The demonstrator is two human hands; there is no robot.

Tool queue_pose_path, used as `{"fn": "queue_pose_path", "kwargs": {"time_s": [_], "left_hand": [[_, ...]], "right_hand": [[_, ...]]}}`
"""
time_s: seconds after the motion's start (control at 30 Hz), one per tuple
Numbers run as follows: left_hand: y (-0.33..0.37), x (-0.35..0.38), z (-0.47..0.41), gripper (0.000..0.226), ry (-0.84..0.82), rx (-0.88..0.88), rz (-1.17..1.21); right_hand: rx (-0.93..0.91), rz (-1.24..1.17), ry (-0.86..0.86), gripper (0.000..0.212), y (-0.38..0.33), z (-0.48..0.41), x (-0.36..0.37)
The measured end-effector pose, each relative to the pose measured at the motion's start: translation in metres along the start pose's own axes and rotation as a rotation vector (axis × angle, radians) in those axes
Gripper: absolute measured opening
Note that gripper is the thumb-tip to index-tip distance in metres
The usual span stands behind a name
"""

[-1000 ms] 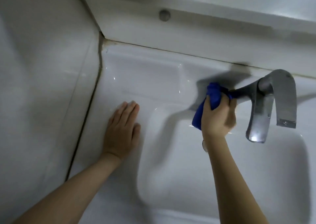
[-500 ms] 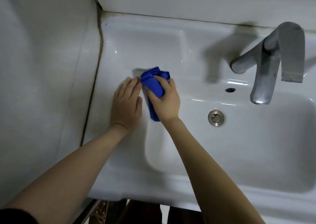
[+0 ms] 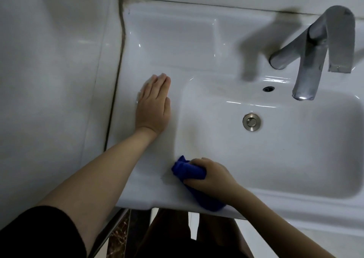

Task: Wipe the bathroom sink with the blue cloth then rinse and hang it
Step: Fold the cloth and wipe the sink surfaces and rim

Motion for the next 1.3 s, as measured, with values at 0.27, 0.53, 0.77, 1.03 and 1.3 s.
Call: {"fn": "queue_pose_path", "kwargs": {"time_s": [0.27, 0.53, 0.77, 1.03, 1.3], "left_hand": [[0.000, 0.000, 0.002, 0.053, -0.041, 0.004, -0.054], [0.001, 0.000, 0.006, 0.053, -0.099, -0.004, -0.051], [0.005, -0.029, 0.036, 0.046, -0.288, 0.013, -0.106], [0.033, -0.069, 0.170, 0.053, -0.494, -0.059, 0.100], [0.022, -0.157, 0.228, 0.056, -0.190, -0.141, 0.362]], "right_hand": [[-0.062, 0.169, 0.246, 0.037, -0.031, -0.009, 0.007], [0.410, 0.320, 0.341, 0.022, 0.120, 0.137, -0.101], [0.558, 0.093, 0.699, 0.025, 0.144, 0.197, -0.122], [0.183, -0.454, 0.881, 0.019, 0.043, 0.187, -0.080], [-0.052, -0.539, 1.021, 0.007, -0.030, 0.220, -0.061]]}}
Point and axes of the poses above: each hand's wrist, its own z-axis away from the middle knuckle, its own x-axis out of the palm, y = z × x, the point moved 8 cm from there along -z, towards the middle knuckle, and after that the axes turned 8 degrees about -x, right-handed, at the moved point
